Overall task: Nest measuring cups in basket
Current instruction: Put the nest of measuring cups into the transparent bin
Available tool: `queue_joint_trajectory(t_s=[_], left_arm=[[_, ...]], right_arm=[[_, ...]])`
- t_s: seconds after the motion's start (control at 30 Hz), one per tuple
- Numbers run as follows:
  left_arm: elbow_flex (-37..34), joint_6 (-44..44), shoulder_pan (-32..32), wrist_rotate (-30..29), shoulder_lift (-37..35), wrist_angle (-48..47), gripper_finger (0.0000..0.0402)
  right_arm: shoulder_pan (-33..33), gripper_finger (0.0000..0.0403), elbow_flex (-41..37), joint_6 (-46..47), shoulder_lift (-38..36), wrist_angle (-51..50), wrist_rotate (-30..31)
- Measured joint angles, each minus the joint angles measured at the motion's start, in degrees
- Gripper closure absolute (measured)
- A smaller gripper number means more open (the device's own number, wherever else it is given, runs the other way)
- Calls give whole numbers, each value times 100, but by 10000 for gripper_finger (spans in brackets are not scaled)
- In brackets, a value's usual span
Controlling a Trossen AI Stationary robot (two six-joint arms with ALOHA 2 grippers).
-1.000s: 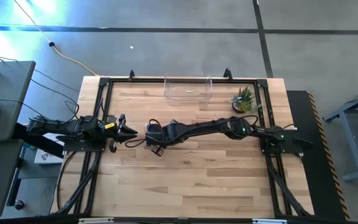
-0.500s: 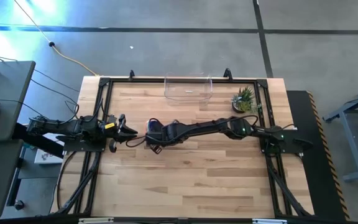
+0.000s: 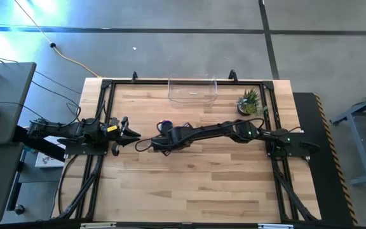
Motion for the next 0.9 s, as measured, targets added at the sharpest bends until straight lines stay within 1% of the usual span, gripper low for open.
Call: queue_joint_trajectory(t_s=[0.23, 0.43, 0.9], left_arm=[[0, 0, 0, 0, -1, 2, 330], [0, 0, 0, 1, 0, 1, 330], [0, 0, -2, 1, 2, 0, 330]], right_arm=[[112, 285, 0, 339, 0, -549, 139], [172, 285, 0, 310, 0, -667, 137], [169, 286, 0, -365, -145, -758, 318]])
